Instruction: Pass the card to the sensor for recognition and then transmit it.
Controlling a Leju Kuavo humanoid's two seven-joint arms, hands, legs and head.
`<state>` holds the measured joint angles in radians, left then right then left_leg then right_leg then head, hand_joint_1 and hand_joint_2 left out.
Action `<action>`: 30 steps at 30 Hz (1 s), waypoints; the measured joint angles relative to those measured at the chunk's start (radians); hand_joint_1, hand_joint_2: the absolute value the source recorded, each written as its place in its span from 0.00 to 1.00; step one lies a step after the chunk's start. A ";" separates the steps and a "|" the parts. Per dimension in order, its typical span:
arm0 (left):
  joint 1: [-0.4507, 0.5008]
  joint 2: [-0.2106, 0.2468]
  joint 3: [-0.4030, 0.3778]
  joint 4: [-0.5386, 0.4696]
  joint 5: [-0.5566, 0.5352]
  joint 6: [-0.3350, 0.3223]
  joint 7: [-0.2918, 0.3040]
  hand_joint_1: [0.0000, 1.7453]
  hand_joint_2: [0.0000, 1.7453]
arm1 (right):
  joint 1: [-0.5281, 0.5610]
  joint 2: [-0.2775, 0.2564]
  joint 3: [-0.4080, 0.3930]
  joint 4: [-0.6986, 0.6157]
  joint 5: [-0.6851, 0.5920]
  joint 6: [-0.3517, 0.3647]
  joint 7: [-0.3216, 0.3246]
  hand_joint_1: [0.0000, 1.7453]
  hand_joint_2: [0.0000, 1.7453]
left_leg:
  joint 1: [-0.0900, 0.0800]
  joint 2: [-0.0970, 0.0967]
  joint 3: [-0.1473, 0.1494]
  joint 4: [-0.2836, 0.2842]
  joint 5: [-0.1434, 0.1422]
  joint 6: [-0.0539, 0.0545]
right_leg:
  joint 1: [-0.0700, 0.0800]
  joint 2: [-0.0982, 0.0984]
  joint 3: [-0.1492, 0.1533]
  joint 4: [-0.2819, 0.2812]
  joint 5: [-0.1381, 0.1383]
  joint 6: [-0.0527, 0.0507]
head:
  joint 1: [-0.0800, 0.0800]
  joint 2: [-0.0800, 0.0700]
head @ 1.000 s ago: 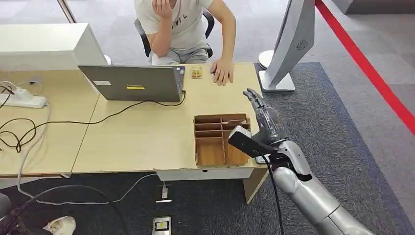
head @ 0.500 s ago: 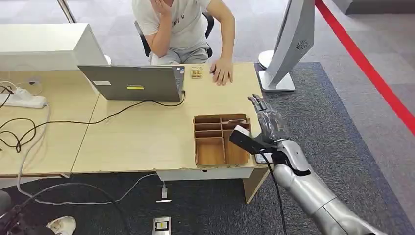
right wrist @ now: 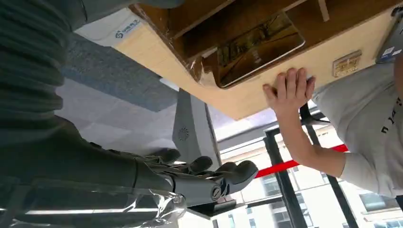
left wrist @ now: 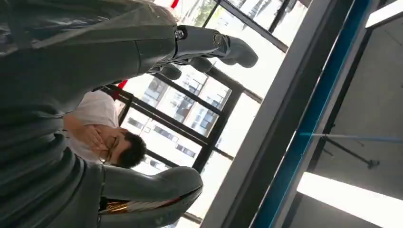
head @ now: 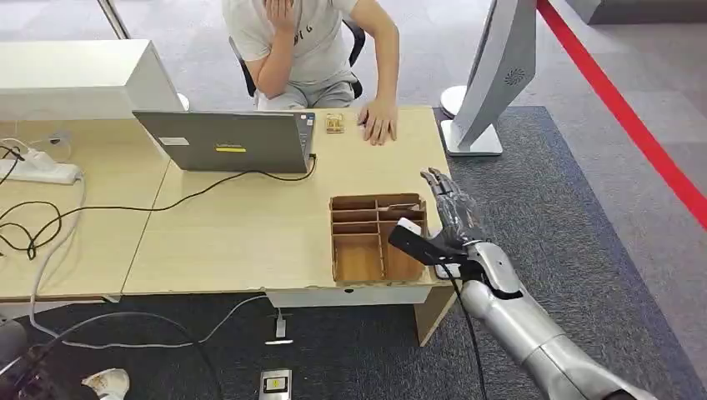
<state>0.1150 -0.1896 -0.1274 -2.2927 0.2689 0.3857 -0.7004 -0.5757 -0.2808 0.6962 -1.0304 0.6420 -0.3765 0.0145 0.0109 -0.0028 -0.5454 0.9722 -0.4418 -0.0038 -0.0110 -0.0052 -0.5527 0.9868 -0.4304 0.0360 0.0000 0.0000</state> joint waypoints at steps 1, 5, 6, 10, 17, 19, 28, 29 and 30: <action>0.000 0.000 0.000 0.000 0.000 0.000 0.000 0.00 1.00 | -0.001 0.004 0.001 0.004 0.000 0.001 -0.002 0.00 1.00 | 0.000 0.000 0.000 0.000 0.000 0.000 | 0.000 0.000 0.000 0.000 0.000 0.000 | 0.000 0.000; 0.000 0.000 0.000 0.003 -0.003 0.003 0.000 0.00 1.00 | -0.007 0.029 0.008 0.028 -0.015 0.006 -0.027 0.00 1.00 | 0.000 0.000 0.000 0.000 0.000 0.000 | 0.000 0.000 0.000 0.000 0.000 0.000 | 0.000 0.000; 0.000 0.000 0.000 0.003 -0.004 0.004 0.000 0.00 1.00 | -0.007 0.037 0.009 0.031 -0.023 0.006 -0.035 0.00 1.00 | 0.000 0.000 0.000 0.000 0.000 0.000 | 0.000 0.000 0.000 0.000 0.000 0.000 | 0.000 0.000; 0.000 0.000 -0.001 0.003 -0.008 0.011 0.000 0.00 1.00 | -0.012 0.062 0.014 0.048 -0.042 0.006 -0.056 0.01 1.00 | 0.000 0.000 0.000 0.000 0.000 0.000 | 0.000 0.000 0.000 0.000 0.000 0.000 | 0.000 0.000; -0.001 0.000 -0.002 0.005 -0.010 0.021 0.000 0.00 1.00 | -0.034 0.090 0.025 0.066 -0.040 0.019 -0.060 0.25 1.00 | 0.000 0.000 0.000 0.000 0.000 0.000 | 0.000 0.000 0.000 0.000 0.000 0.000 | 0.000 0.000; -0.003 0.000 -0.003 0.008 -0.011 0.023 0.000 0.00 1.00 | -0.042 0.095 0.027 0.077 -0.040 0.016 -0.053 0.27 1.00 | 0.000 0.000 0.000 0.000 0.000 0.000 | 0.000 0.000 0.000 0.000 0.000 0.000 | 0.000 0.000; -0.007 0.000 -0.005 0.010 -0.018 0.026 0.000 0.00 1.00 | -0.073 0.108 0.035 0.160 -0.024 -0.027 -0.038 0.32 1.00 | 0.000 0.000 0.000 0.000 0.000 0.000 | 0.000 0.000 0.000 0.000 0.000 0.000 | 0.000 0.000; -0.007 0.000 -0.005 0.010 -0.018 0.026 0.000 0.00 1.00 | -0.078 0.109 0.035 0.170 -0.021 -0.031 -0.032 0.31 1.00 | 0.000 0.000 0.000 0.000 0.000 0.000 | 0.000 0.000 0.000 0.000 0.000 0.000 | 0.000 0.000; -0.007 0.000 -0.005 0.010 -0.018 0.026 0.000 0.00 1.00 | -0.082 0.109 0.035 0.181 -0.019 -0.035 -0.032 0.31 1.00 | 0.000 0.000 0.000 0.000 0.000 0.000 | 0.000 0.000 0.000 0.000 0.000 0.000 | 0.000 0.000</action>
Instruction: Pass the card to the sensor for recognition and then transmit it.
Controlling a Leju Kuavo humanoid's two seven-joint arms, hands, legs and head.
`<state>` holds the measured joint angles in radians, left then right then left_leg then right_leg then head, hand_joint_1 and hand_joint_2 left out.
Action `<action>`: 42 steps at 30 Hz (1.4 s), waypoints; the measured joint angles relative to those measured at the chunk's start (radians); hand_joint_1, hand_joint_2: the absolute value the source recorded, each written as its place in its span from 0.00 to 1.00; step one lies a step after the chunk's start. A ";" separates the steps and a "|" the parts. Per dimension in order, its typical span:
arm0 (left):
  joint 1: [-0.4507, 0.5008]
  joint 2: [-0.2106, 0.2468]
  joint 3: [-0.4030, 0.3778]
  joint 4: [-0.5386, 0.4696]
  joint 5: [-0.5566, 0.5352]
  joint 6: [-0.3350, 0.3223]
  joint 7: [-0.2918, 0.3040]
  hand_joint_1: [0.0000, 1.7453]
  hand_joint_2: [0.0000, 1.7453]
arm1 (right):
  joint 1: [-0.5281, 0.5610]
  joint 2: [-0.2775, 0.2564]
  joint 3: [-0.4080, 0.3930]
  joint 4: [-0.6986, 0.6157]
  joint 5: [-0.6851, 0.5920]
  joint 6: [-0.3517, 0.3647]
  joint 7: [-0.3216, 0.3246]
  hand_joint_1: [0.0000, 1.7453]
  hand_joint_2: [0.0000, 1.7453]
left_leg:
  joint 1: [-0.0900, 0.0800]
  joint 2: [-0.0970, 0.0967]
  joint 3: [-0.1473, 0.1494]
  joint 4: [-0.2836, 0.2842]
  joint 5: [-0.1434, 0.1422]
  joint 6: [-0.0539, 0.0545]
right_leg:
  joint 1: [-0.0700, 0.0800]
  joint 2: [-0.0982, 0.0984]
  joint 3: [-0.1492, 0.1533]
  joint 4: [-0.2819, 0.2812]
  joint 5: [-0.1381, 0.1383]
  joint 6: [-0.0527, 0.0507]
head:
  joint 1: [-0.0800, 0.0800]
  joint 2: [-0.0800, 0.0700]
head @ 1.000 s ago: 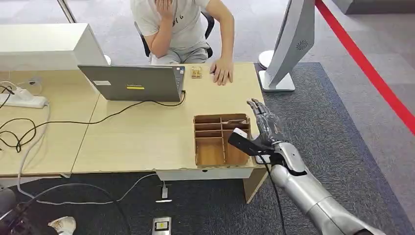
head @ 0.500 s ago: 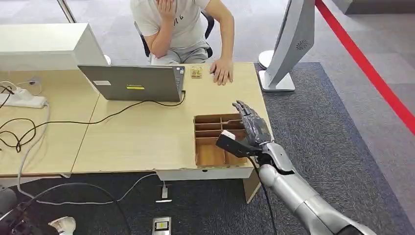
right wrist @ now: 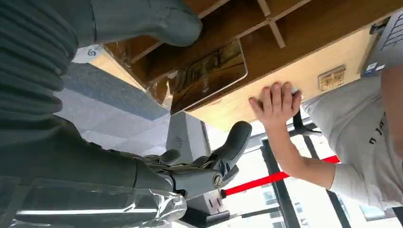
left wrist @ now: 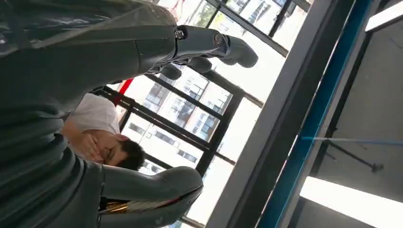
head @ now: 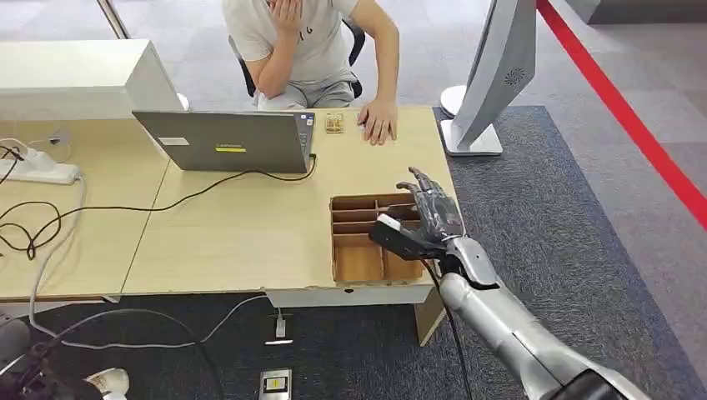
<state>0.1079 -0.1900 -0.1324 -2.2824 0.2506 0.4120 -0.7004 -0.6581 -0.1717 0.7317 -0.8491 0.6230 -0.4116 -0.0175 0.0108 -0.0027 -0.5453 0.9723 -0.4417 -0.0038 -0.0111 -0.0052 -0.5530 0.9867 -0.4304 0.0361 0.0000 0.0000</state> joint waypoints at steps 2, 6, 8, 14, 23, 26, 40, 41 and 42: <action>0.000 0.000 0.000 0.000 -0.001 0.000 0.000 0.00 1.00 | -0.009 0.001 0.000 0.019 0.002 -0.002 0.002 0.31 1.00 | 0.000 0.000 0.000 0.000 0.000 0.000 | 0.000 0.000 0.000 0.000 0.000 0.000 | 0.000 0.000; 0.000 0.000 0.000 0.000 -0.001 -0.001 0.000 0.00 1.00 | -0.016 0.002 0.000 0.051 0.003 -0.001 0.006 0.31 1.00 | 0.000 0.000 0.000 0.000 0.000 0.000 | 0.000 0.000 0.000 0.000 0.000 0.000 | 0.000 0.000; 0.000 0.000 0.000 0.000 0.000 -0.002 0.000 0.00 1.00 | -0.017 0.003 0.000 0.064 0.003 -0.001 0.007 0.33 1.00 | 0.000 0.000 0.000 0.000 0.000 0.000 | 0.000 0.000 0.000 0.000 0.000 0.000 | 0.000 0.000; -0.002 0.000 0.000 0.001 0.004 -0.013 0.000 0.00 1.00 | -0.018 0.008 0.000 0.093 0.010 -0.002 0.009 1.00 1.00 | 0.000 0.000 0.000 0.000 0.000 0.000 | 0.000 0.000 0.000 0.000 0.000 0.000 | 0.000 0.000; -0.005 0.000 0.000 0.009 0.003 -0.023 0.000 0.00 1.00 | -0.036 0.021 0.000 0.128 -0.001 -0.009 -0.005 1.00 1.00 | 0.000 0.000 0.000 0.000 0.000 0.000 | 0.000 0.000 0.000 0.000 0.000 0.000 | 0.000 0.000; -0.005 0.000 0.000 0.009 0.003 -0.023 0.000 0.00 1.00 | -0.038 0.024 0.000 0.136 -0.007 -0.012 -0.011 1.00 1.00 | 0.000 0.000 0.000 0.000 0.000 0.000 | 0.000 0.000 0.000 0.000 0.000 0.000 | 0.000 0.000; -0.018 -0.001 0.000 0.018 0.003 -0.022 0.000 0.00 1.00 | -0.049 0.040 -0.001 0.162 -0.008 -0.019 -0.022 1.00 1.00 | 0.000 0.000 0.000 0.000 0.000 0.000 | 0.000 0.000 0.000 0.000 0.000 0.000 | 0.000 0.000; -0.018 -0.001 0.000 0.018 0.004 -0.023 0.000 0.00 1.00 | -0.050 0.041 -0.001 0.162 -0.008 -0.019 -0.022 1.00 1.00 | 0.000 0.000 0.000 0.000 0.000 0.000 | 0.000 0.000 0.000 0.000 0.000 0.000 | 0.000 0.000; -0.019 -0.001 0.000 0.018 0.004 -0.024 0.000 0.00 1.00 | -0.051 0.042 -0.001 0.162 -0.008 -0.020 -0.022 1.00 1.00 | 0.000 0.000 0.000 0.000 0.000 0.000 | 0.000 0.000 0.000 0.000 0.000 0.000 | 0.000 0.000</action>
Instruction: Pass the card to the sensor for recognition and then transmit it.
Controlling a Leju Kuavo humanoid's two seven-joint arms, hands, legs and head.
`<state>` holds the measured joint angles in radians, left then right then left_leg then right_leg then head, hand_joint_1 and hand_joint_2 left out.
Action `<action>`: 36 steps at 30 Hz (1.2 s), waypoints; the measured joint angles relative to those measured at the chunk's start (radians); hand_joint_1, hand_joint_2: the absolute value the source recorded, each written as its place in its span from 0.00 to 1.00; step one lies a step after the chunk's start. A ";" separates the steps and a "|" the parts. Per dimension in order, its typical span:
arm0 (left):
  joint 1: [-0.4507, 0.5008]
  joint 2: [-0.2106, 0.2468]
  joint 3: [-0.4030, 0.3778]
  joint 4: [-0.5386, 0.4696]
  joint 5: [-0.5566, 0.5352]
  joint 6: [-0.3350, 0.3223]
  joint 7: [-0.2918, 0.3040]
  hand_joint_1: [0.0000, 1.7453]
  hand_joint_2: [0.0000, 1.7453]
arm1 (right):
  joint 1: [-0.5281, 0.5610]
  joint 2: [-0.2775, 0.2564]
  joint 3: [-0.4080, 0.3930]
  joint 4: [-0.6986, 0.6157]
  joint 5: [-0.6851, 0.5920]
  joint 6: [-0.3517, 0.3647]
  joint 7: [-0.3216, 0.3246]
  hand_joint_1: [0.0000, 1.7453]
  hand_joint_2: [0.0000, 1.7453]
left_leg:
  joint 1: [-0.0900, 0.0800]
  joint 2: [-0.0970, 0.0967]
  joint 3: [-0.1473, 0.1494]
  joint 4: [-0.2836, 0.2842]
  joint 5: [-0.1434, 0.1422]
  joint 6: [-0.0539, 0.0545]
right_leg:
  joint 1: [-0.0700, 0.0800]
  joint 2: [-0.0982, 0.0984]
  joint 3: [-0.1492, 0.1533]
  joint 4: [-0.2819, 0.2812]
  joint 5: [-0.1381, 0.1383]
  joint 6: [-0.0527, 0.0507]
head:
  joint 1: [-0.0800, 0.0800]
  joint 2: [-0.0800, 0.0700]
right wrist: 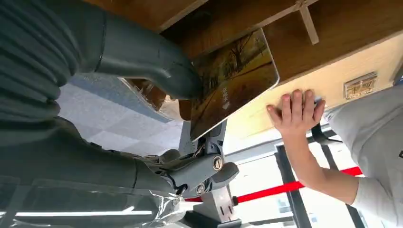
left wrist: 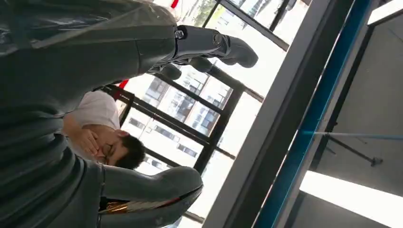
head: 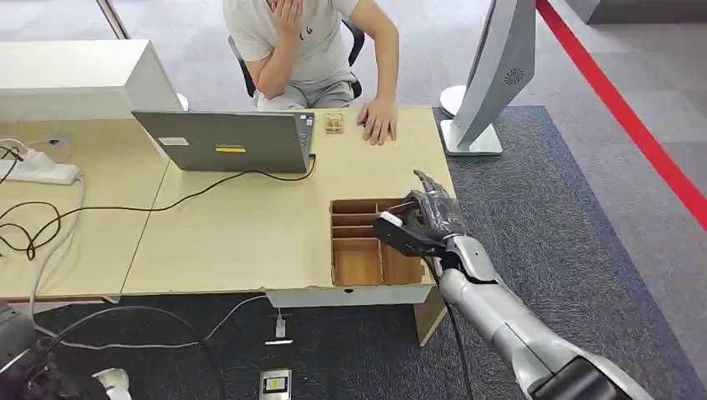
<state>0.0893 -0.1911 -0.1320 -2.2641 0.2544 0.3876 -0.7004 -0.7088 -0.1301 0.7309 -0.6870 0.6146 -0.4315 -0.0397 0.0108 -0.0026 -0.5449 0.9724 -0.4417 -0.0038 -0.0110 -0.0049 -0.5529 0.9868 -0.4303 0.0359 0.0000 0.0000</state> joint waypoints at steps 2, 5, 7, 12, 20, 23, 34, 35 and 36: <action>-0.001 0.000 0.000 0.002 0.000 -0.001 0.000 0.00 1.00 | -0.001 0.000 0.000 0.000 0.000 -0.001 -0.001 1.00 1.00 | 0.000 0.000 0.000 0.000 0.000 0.000 | 0.000 0.000 0.000 0.000 0.000 0.000 | 0.000 0.000; -0.003 -0.005 0.000 0.007 0.002 -0.006 0.000 0.00 1.00 | -0.007 0.005 0.000 0.004 -0.005 -0.005 -0.002 1.00 1.00 | 0.000 0.000 0.000 0.000 0.000 0.000 | 0.000 0.000 0.000 0.000 0.000 0.000 | 0.000 0.000; -0.005 -0.006 0.000 0.010 0.003 -0.011 0.000 0.00 1.00 | -0.015 0.006 -0.002 0.008 -0.008 -0.011 -0.003 1.00 1.00 | 0.000 0.000 0.000 0.000 0.000 0.000 | 0.000 0.000 0.000 0.000 0.000 0.000 | 0.000 0.000; -0.005 -0.019 0.005 0.012 0.001 -0.031 0.000 0.00 1.00 | -0.025 0.003 -0.019 -0.026 -0.041 -0.040 -0.006 1.00 1.00 | 0.000 0.000 0.000 0.000 0.000 0.000 | 0.000 0.000 0.000 0.000 0.000 0.000 | 0.000 0.000; -0.004 -0.038 0.013 0.013 -0.003 -0.042 0.000 0.00 1.00 | -0.041 -0.012 -0.045 -0.119 -0.049 -0.064 -0.005 1.00 1.00 | 0.000 0.000 0.000 0.000 0.000 0.000 | 0.000 0.001 0.000 0.000 0.000 0.000 | 0.000 0.000; -0.001 -0.042 0.016 0.013 -0.004 -0.042 0.000 0.00 1.00 | -0.043 -0.020 -0.055 -0.162 -0.049 -0.068 0.005 1.00 1.00 | 0.000 0.000 0.000 0.000 0.000 0.000 | 0.000 0.001 0.000 0.000 0.000 0.000 | 0.000 0.000; 0.001 -0.058 0.030 0.013 -0.003 -0.053 0.000 0.00 1.00 | -0.044 -0.038 -0.066 -0.273 -0.066 -0.066 0.022 1.00 1.00 | 0.000 0.000 0.000 0.000 0.000 0.000 | 0.000 0.001 0.000 0.000 0.000 0.000 | 0.000 0.000; 0.001 -0.058 0.031 0.013 -0.003 -0.053 0.000 0.00 1.00 | -0.044 -0.038 -0.066 -0.278 -0.066 -0.066 0.022 1.00 1.00 | 0.000 0.000 0.000 0.000 0.000 0.000 | 0.000 0.001 0.000 0.000 0.000 0.000 | 0.000 0.000; 0.001 -0.058 0.031 0.013 -0.003 -0.054 0.000 0.00 1.00 | -0.044 -0.039 -0.067 -0.282 -0.067 -0.066 0.023 1.00 1.00 | 0.000 0.000 0.000 0.000 0.000 0.000 | 0.000 0.001 0.000 0.000 0.000 0.000 | 0.000 0.000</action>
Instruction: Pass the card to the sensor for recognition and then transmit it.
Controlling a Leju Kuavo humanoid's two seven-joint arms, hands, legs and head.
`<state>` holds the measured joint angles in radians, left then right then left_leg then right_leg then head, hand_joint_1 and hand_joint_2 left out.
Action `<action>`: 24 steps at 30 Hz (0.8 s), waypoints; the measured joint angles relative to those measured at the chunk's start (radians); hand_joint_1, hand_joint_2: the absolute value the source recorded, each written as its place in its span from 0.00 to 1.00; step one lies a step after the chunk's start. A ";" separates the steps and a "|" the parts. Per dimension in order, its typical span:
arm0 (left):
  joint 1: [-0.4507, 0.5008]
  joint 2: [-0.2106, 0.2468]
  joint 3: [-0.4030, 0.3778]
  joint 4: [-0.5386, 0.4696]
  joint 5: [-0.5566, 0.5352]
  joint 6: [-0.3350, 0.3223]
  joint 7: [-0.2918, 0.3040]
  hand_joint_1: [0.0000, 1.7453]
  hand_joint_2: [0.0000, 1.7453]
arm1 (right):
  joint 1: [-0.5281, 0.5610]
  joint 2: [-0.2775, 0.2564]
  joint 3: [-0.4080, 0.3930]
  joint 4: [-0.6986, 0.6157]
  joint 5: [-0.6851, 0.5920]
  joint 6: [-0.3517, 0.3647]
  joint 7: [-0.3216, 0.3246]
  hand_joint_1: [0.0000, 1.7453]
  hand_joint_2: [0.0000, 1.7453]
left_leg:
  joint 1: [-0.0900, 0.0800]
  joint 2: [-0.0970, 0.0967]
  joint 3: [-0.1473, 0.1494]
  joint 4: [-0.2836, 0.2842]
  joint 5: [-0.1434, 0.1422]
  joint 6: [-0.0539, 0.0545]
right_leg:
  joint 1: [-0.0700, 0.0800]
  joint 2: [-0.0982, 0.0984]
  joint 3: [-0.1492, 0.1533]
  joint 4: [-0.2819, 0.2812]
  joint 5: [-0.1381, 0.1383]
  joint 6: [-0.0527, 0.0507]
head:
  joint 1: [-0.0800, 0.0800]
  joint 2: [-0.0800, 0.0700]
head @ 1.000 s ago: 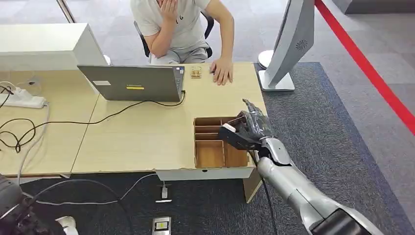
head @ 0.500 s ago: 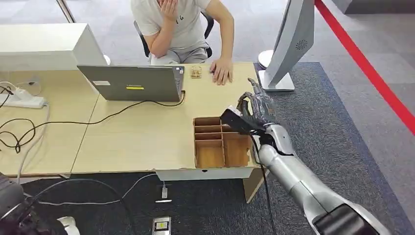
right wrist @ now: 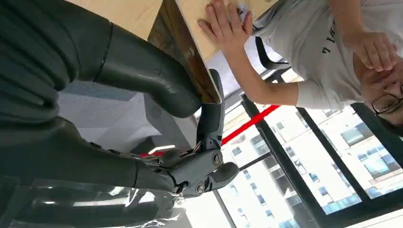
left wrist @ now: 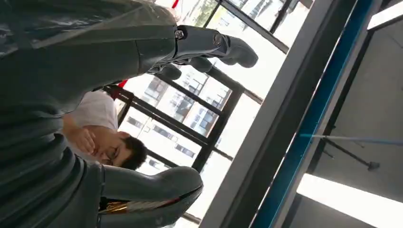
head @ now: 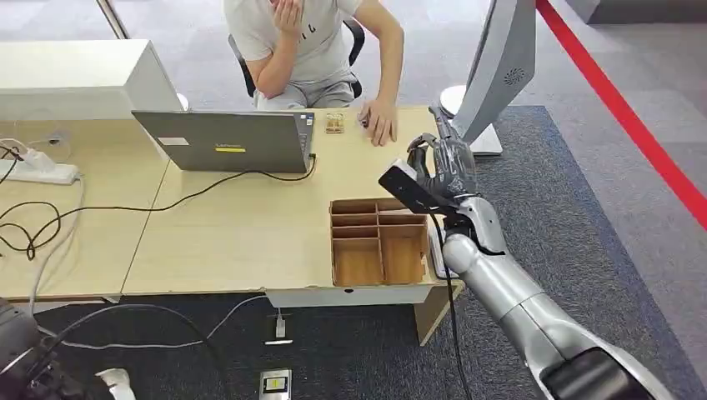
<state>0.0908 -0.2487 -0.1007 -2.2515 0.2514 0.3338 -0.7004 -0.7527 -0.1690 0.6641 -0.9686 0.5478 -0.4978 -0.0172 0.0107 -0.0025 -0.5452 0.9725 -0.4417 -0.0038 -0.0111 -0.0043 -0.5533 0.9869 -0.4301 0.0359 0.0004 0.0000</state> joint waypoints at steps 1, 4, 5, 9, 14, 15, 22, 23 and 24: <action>0.000 0.000 0.001 0.000 0.000 0.000 0.000 0.00 1.00 | 0.000 0.000 0.000 -0.004 0.000 0.000 0.000 1.00 1.00 | 0.000 0.000 0.000 0.000 0.000 0.000 | 0.000 0.000 0.000 0.000 0.000 0.000 | 0.000 0.000; 0.000 -0.001 0.003 0.000 0.000 -0.005 0.000 0.00 1.00 | 0.000 -0.001 -0.001 -0.007 -0.004 0.000 -0.003 1.00 1.00 | 0.000 0.000 0.000 0.000 0.000 0.000 | 0.000 0.000 0.000 0.000 0.000 0.000 | 0.000 0.000; 0.000 -0.001 0.004 0.000 0.002 -0.008 0.000 0.00 1.00 | -0.001 0.000 0.000 -0.006 -0.007 0.000 -0.006 1.00 1.00 | 0.000 0.000 0.000 0.000 0.000 0.000 | 0.000 0.000 0.000 0.000 0.000 0.000 | 0.000 0.000; -0.002 -0.003 0.008 0.001 0.007 -0.030 0.000 0.00 1.00 | -0.029 0.017 0.000 0.012 -0.023 0.000 -0.034 1.00 1.00 | 0.000 0.000 -0.001 0.000 0.000 0.000 | 0.000 0.000 0.000 0.000 0.000 0.000 | 0.000 0.000; -0.008 -0.005 0.010 0.010 0.009 -0.045 0.000 0.00 1.00 | -0.111 0.066 0.002 0.098 -0.024 0.000 -0.056 1.00 1.00 | 0.000 0.000 -0.001 0.000 0.001 0.000 | 0.000 0.000 -0.001 0.001 0.000 -0.001 | 0.000 0.000; -0.008 -0.005 0.010 0.011 0.009 -0.046 0.000 0.00 1.00 | -0.116 0.074 0.002 0.108 -0.024 0.000 -0.056 1.00 1.00 | 0.000 0.000 -0.001 0.000 0.001 0.000 | 0.000 0.000 -0.001 0.001 0.000 -0.001 | 0.000 0.000; -0.009 -0.005 0.013 0.021 0.028 -0.076 0.000 0.00 1.00 | -0.193 0.132 0.011 0.217 0.006 -0.009 -0.052 1.00 1.00 | 0.000 0.001 -0.002 0.000 0.001 -0.001 | 0.000 0.001 -0.002 0.001 0.000 -0.001 | 0.000 0.000; -0.009 -0.006 0.014 0.024 0.034 -0.082 0.000 0.00 1.00 | -0.210 0.144 0.013 0.243 0.014 -0.009 -0.044 1.00 1.00 | 0.000 0.000 -0.002 0.000 0.001 -0.001 | 0.000 0.000 -0.002 0.001 0.000 -0.001 | -0.001 0.000; -0.009 -0.006 0.014 0.028 0.037 -0.088 0.000 0.00 1.00 | -0.229 0.155 0.015 0.269 0.019 -0.009 -0.035 1.00 1.00 | 0.000 0.000 -0.002 0.000 0.001 -0.001 | 0.000 0.000 -0.002 0.001 0.000 -0.001 | 0.000 0.000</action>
<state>0.0814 -0.2552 -0.0862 -2.2236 0.2884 0.2457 -0.7004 -0.9816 -0.0138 0.6790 -0.6997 0.5668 -0.5070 -0.0519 0.0110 -0.0020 -0.5470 0.9725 -0.4410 -0.0044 -0.0109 -0.0039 -0.5557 0.9876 -0.4297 0.0351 0.0000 0.0000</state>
